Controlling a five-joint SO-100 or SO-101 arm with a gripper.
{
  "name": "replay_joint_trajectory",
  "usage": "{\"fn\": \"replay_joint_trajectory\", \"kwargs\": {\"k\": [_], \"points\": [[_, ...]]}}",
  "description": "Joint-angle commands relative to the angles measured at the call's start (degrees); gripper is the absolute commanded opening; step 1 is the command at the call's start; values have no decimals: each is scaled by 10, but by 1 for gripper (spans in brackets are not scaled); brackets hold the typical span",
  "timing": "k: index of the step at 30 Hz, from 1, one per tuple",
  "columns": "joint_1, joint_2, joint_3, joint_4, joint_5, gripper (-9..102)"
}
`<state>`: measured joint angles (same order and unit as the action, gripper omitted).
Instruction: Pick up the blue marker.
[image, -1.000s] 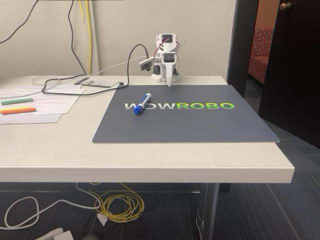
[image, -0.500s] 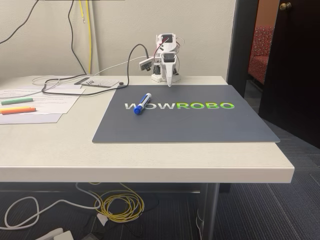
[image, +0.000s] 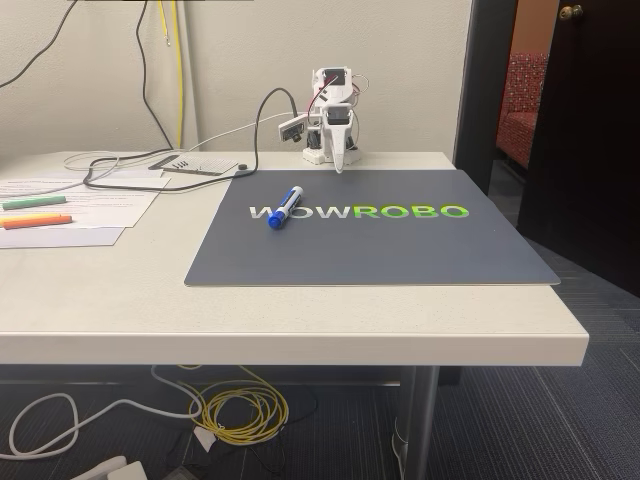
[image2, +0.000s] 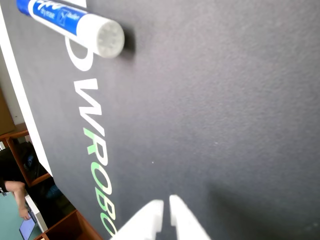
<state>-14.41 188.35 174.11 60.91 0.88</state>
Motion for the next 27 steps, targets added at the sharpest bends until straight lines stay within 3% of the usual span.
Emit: {"fn": "replay_joint_trajectory", "kwargs": {"k": [1,27], "points": [[6,35,0,-8,3,0],[7,35,1,-10,5,0]]}}
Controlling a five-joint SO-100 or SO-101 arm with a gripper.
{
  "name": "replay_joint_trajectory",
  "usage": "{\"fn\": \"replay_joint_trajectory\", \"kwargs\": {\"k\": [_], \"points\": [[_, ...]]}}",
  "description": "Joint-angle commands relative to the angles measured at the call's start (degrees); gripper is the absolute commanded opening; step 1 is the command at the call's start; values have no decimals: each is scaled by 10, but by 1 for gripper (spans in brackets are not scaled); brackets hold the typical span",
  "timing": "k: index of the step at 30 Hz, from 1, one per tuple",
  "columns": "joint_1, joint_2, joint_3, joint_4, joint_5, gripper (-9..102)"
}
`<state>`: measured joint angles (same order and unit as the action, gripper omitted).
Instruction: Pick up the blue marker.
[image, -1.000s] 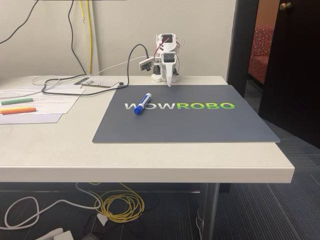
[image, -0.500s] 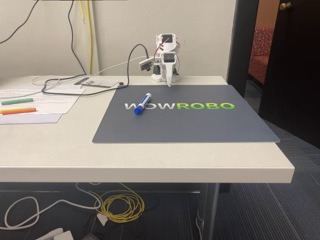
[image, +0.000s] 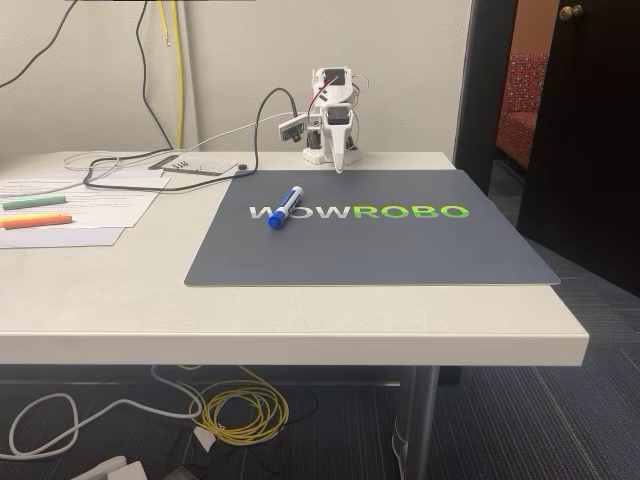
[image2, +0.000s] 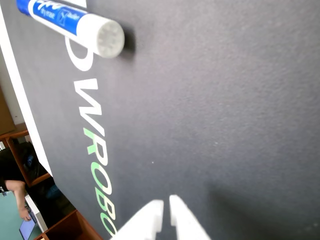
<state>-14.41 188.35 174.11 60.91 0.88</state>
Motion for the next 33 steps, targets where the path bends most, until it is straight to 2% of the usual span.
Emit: {"fn": "replay_joint_trajectory", "kwargs": {"k": [1,7,14,19,23,33], "points": [[7,35,1,-11,5,0],[28,35,-22,-65,-40,0],[30,23,-21,-165,-113,0],[38,-185,-104,-280,-168,0],[40,-379,-276,-267,-261,0],[91,-562,-403,-357,-562,0]]}}
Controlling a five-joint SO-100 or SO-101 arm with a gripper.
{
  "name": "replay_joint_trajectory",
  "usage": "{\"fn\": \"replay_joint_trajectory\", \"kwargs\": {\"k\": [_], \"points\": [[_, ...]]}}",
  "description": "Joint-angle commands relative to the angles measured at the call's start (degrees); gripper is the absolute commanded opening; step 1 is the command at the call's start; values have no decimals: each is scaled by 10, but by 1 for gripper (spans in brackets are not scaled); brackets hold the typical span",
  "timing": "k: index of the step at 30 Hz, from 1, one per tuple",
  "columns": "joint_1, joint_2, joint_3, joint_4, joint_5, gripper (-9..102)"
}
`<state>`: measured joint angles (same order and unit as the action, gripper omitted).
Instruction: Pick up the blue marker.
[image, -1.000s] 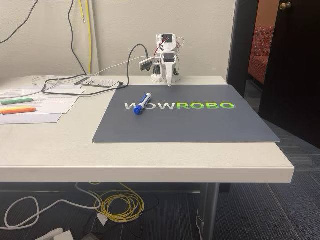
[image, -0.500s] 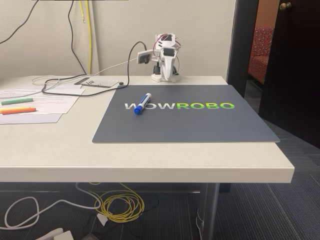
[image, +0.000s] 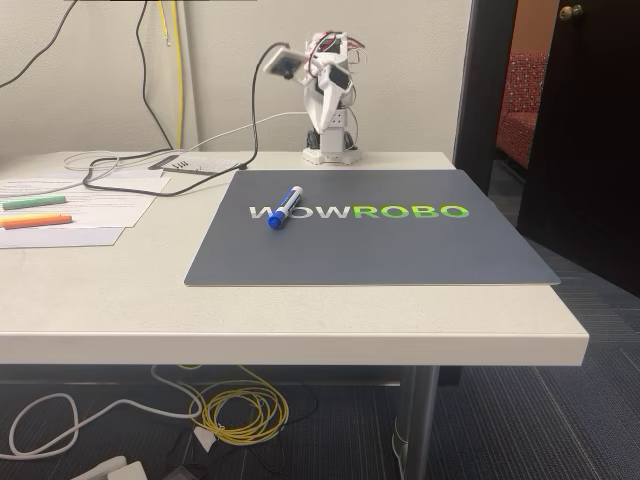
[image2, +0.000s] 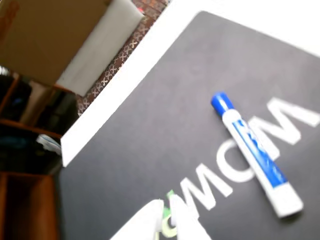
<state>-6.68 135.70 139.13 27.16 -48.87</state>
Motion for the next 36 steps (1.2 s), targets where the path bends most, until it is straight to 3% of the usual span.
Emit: {"fn": "replay_joint_trajectory", "kwargs": {"k": [1,5,11,27,36], "points": [[23,-47,-67,-16,-84,0],[33,-92,-129,35,-161,0],[47,-123,-132,25,-226,0],[80,-316,-116,-169,-333,1],[93,-362,-103,-234,-387,18]]}}
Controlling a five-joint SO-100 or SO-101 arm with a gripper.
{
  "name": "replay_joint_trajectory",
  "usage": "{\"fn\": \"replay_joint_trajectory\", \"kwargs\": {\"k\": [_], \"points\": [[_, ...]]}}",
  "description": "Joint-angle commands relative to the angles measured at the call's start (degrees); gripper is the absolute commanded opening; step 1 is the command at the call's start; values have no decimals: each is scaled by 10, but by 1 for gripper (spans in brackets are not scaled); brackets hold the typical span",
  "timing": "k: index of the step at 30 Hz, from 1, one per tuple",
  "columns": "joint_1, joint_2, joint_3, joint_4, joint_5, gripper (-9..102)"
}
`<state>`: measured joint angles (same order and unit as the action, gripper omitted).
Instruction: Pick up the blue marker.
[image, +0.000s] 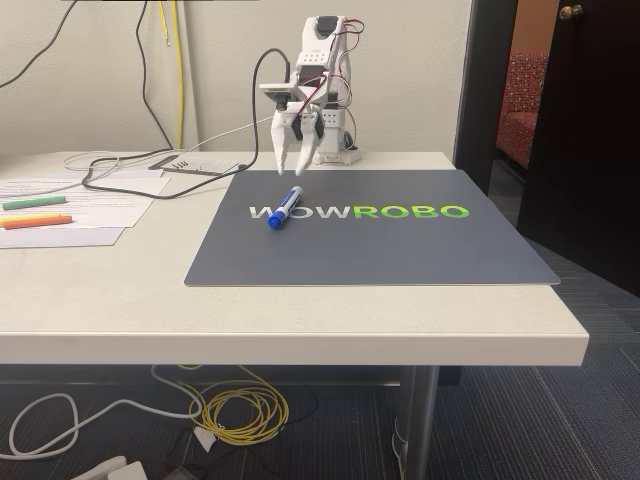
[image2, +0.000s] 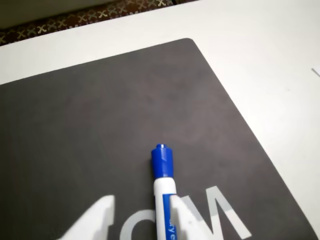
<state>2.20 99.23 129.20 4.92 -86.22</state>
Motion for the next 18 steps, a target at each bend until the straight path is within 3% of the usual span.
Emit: {"fn": "replay_joint_trajectory", "kwargs": {"k": [1,5,9,13,18], "points": [[5,3,-4,-11,-18,19],[14,5,-10,9,-62,20],[25,1,-61,93,-88,20],[32,-11,-133,221,-76,23],[29,-44,-158,258,-31,24]]}}
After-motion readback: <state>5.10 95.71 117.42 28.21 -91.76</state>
